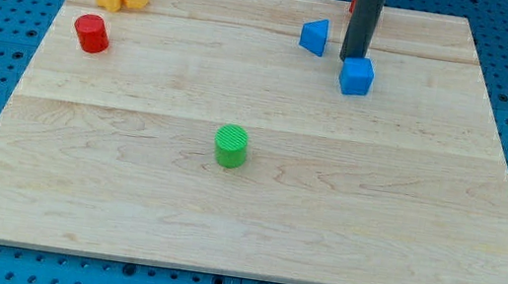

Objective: Move your arm towards the green circle

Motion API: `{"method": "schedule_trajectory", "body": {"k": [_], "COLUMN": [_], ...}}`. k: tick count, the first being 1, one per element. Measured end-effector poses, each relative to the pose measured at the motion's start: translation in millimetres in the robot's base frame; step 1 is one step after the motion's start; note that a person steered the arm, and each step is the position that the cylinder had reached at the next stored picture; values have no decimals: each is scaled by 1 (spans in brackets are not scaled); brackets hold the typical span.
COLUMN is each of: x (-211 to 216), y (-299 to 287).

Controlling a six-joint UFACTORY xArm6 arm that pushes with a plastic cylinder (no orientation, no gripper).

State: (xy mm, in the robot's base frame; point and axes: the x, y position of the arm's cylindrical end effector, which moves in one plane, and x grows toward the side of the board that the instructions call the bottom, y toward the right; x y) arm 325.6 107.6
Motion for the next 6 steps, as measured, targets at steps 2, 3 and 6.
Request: {"method": "schedule_trajectory", "body": {"k": [2, 3, 6], "x": [54, 73, 36], "y": [-46, -67, -97]}}
